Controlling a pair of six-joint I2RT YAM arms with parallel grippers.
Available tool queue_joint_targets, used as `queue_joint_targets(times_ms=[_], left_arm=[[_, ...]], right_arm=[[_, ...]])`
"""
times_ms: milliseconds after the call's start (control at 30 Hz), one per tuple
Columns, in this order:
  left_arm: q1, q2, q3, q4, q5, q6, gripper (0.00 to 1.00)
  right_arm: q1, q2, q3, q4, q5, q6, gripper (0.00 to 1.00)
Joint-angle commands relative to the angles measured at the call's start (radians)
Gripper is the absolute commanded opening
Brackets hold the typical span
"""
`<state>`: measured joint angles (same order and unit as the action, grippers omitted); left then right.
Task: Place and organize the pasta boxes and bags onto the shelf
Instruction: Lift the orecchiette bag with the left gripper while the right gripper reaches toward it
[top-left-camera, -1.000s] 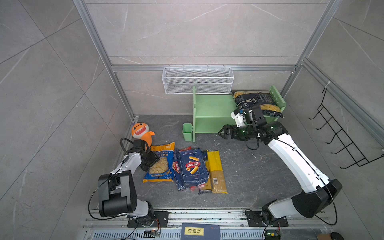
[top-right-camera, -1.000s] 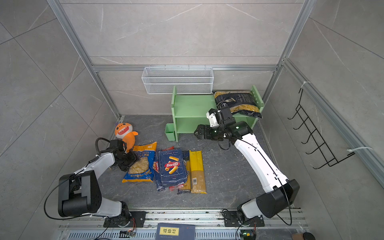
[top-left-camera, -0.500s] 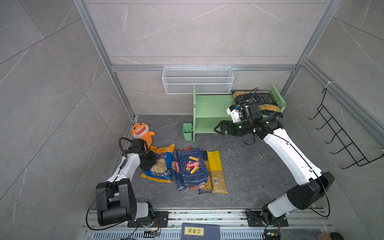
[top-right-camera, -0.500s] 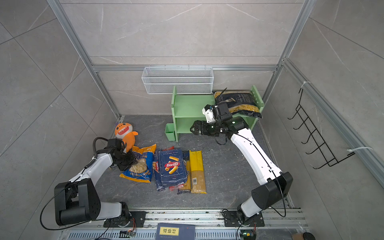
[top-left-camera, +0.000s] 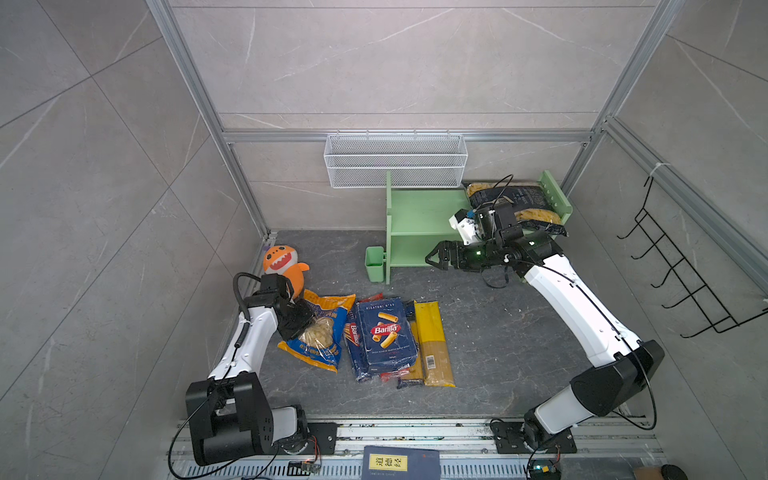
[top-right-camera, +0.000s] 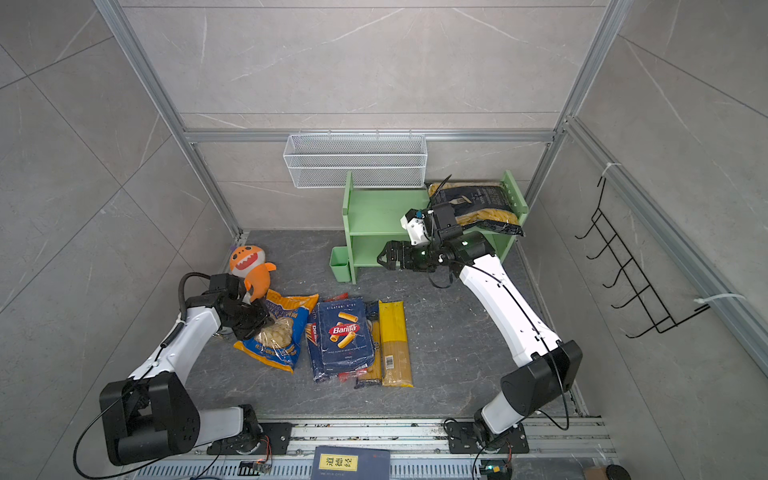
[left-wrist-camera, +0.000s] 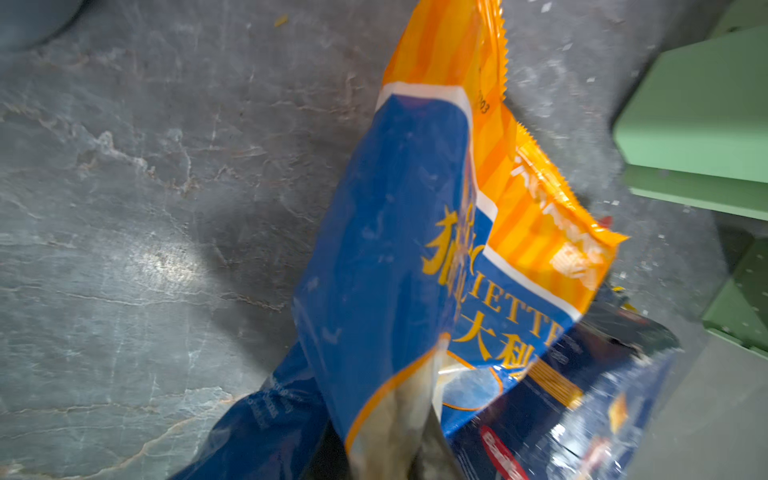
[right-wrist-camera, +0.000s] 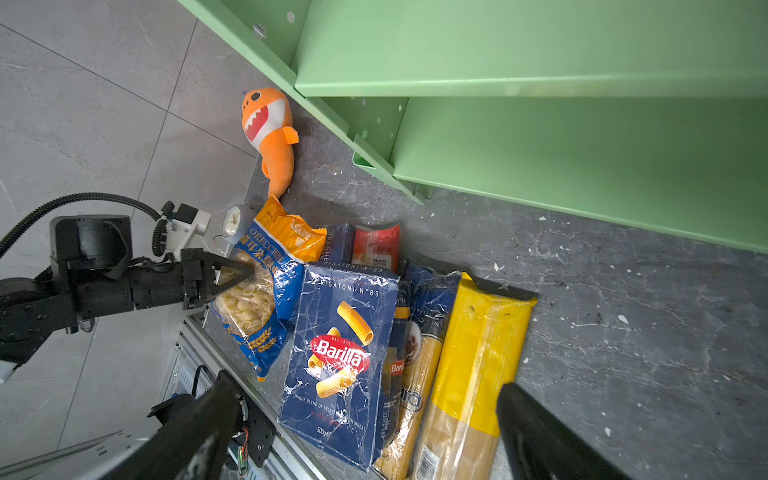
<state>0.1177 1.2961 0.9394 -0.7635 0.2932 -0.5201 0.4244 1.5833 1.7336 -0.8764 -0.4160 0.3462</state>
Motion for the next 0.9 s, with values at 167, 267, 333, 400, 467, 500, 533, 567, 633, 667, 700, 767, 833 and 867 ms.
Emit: queue_joint_targets(times_ms=[167, 267, 333, 400, 467, 500, 533, 567, 633, 667, 700, 767, 833, 867], left_arm=[[-0.003, -0.092, 0.179, -0.037, 0.141, 0.012, 0.00], [-0.003, -0.100, 0.232, -0.051, 0.180, 0.013, 0.00], [-0.002, -0.103, 0.268, -0.060, 0.208, 0.007, 0.00], [-0.003, -0.104, 0.301, -0.067, 0.230, 0.000, 0.00], [-0.003, -0.107, 0.329, -0.069, 0.255, -0.013, 0.00], [-0.003, -0.108, 0.344, -0.069, 0.265, -0.021, 0.00], [-0.003, -0.111, 0.357, -0.067, 0.277, -0.030, 0.00], [-0.002, -0.112, 0.370, -0.066, 0.286, -0.040, 0.00], [-0.002, -0.116, 0.397, -0.066, 0.308, -0.055, 0.00], [-0.003, -0.116, 0.409, -0.066, 0.319, -0.062, 0.00], [-0.003, -0.118, 0.420, -0.065, 0.332, -0.070, 0.00], [-0.002, -0.118, 0.437, -0.058, 0.361, -0.091, 0.00], [-0.003, -0.124, 0.446, -0.046, 0.393, -0.115, 0.00], [-0.002, -0.128, 0.446, -0.037, 0.408, -0.126, 0.00]], right_arm=[[0.004, 0.005, -0.017, 0.035, -0.048, -0.004, 0.99], [0.004, 0.007, -0.025, 0.047, -0.072, -0.001, 1.00], [0.004, 0.006, -0.044, 0.066, -0.094, 0.008, 1.00], [0.005, 0.003, -0.064, 0.093, -0.124, 0.021, 0.99], [0.005, 0.001, -0.085, 0.121, -0.161, 0.036, 1.00], [0.004, 0.001, -0.093, 0.133, -0.179, 0.043, 1.00], [0.005, 0.001, -0.104, 0.150, -0.199, 0.050, 1.00], [0.004, 0.002, -0.110, 0.160, -0.214, 0.055, 1.00], [0.004, 0.002, -0.124, 0.183, -0.243, 0.065, 1.00], [0.005, 0.003, -0.134, 0.199, -0.259, 0.071, 1.00], [0.004, 0.003, -0.141, 0.212, -0.274, 0.080, 1.00], [0.006, 0.002, -0.160, 0.252, -0.299, 0.098, 1.00], [0.018, 0.003, -0.175, 0.279, -0.306, 0.106, 1.00], [0.024, 0.004, -0.182, 0.292, -0.309, 0.107, 1.00]])
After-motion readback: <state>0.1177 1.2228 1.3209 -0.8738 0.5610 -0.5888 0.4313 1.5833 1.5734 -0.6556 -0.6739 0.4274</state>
